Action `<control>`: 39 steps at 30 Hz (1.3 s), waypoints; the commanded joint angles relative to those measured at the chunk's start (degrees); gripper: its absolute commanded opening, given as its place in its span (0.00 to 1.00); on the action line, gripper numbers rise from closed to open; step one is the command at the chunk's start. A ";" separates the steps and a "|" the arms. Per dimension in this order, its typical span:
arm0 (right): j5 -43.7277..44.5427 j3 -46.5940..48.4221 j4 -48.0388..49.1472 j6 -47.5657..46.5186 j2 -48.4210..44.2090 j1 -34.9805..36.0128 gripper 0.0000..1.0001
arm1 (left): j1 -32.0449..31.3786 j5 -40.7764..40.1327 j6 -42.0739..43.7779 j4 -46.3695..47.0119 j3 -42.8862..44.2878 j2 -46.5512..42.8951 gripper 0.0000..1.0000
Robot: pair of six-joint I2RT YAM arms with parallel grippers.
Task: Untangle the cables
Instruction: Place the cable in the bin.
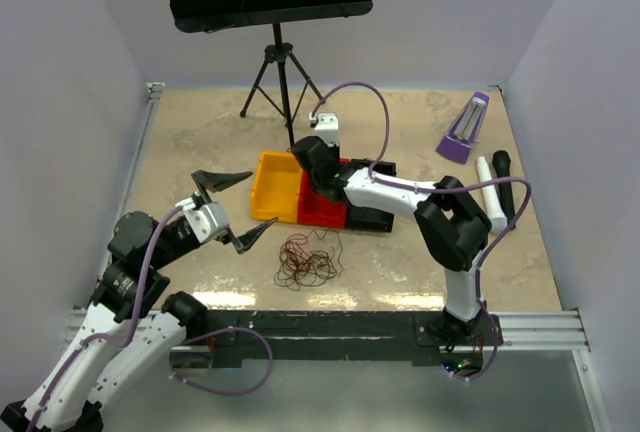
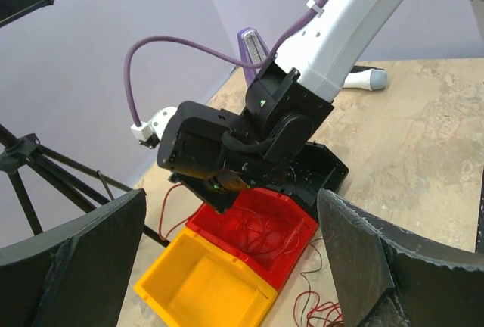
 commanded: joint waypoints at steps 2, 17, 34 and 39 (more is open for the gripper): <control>-0.17 -0.51 -3.65 10.24 1.54 0.03 0.00 | 0.13 0.88 -0.29 2.52 -0.56 -0.07 1.00; -7.55 -1.22 -3.56 12.45 3.93 -0.68 0.12 | 0.13 0.09 -0.21 2.60 -0.38 0.11 1.00; -14.76 4.75 -6.20 1.56 -7.25 -1.20 0.70 | 0.13 0.09 -0.12 2.69 -0.38 -0.24 1.00; -16.87 12.93 -8.14 -2.05 0.48 -3.66 0.60 | 0.05 -0.43 0.06 2.43 -0.12 -0.33 1.00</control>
